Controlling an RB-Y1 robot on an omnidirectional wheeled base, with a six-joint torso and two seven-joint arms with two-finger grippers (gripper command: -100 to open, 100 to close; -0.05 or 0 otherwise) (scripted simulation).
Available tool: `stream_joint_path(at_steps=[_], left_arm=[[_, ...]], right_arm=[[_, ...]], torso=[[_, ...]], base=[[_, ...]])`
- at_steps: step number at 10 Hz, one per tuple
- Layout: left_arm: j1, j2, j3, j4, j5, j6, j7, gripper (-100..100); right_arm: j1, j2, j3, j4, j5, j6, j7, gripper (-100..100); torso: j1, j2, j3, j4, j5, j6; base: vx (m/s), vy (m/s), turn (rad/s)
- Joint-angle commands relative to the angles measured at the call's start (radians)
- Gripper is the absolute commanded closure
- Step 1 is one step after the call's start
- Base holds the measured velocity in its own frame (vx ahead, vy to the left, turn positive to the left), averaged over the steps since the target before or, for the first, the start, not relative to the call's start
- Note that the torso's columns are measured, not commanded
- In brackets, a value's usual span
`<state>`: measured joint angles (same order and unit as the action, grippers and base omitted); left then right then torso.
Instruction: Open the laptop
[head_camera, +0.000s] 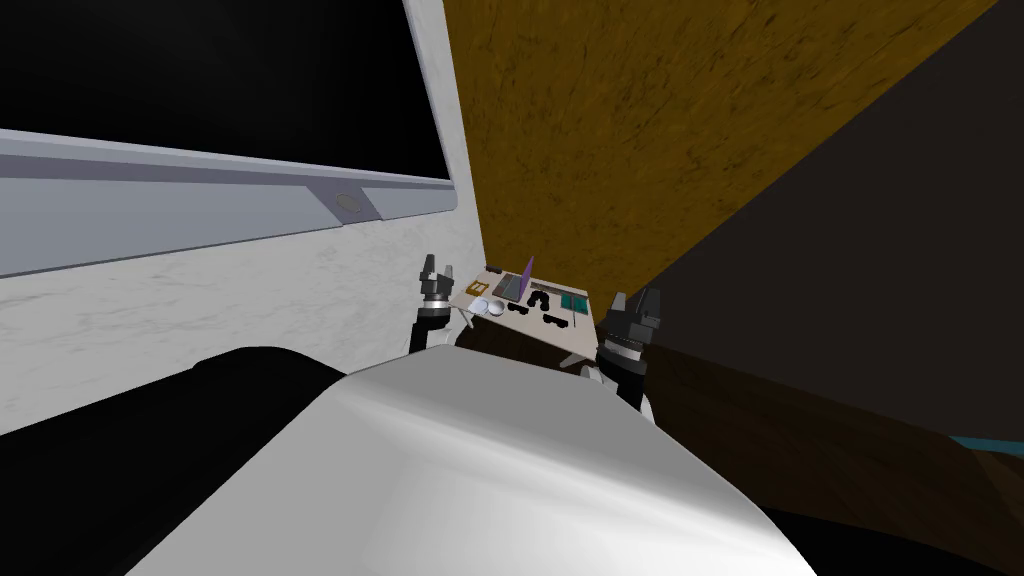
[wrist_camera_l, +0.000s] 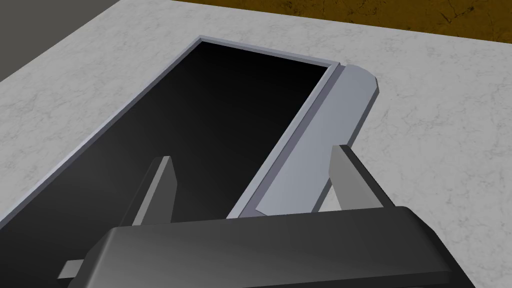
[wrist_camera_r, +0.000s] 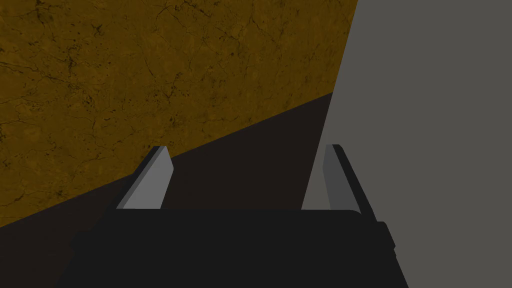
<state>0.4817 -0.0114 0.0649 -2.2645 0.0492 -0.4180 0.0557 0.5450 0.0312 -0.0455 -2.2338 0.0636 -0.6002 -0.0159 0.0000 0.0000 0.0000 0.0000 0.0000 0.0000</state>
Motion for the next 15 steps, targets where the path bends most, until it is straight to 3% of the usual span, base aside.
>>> stream_joint_path(at_steps=[1,9,10,12,15], left_arm=[[0.0,0.0,0.0,0.0,0.0,0.0,0.0,0],[0.0,0.0,0.0,0.0,0.0,0.0,0.0,0],[-0.023,0.046,0.006,0.028,0.006,0.01,0.002,-100],[-0.057,0.083,0.015,0.067,0.016,0.024,0.006,-100],[-0.131,0.12,0.035,0.147,0.038,0.055,0.013,-100]], right_arm=[[0.0,0.0,0.0,0.0,0.0,0.0,0.0,0],[0.0,0.0,0.0,0.0,0.0,0.0,0.0,0],[0.0,0.0,0.0,0.0,0.0,0.0,0.0,0],[0.0,0.0,0.0,0.0,0.0,0.0,0.0,0],[0.0,0.0,0.0,0.0,0.0,0.0,0.0,0]], torso=[[0.0,0.04,-0.082,0.041,0.0,0.0],[0.0,0.618,-1.234,0.617,0.0,0.0],[0.0,0.691,-1.382,0.691,0.0,0.0],[-0.001,0.734,-1.471,0.734,0.0,0.0],[0.0,0.738,-1.476,0.738,0.0,0.0]], base=[[0.0,0.0,0.0],[0.0,0.0,0.0],[0.003,-0.016,-0.001],[-0.005,-0.03,-0.002],[-0.008,-0.042,-0.002]])
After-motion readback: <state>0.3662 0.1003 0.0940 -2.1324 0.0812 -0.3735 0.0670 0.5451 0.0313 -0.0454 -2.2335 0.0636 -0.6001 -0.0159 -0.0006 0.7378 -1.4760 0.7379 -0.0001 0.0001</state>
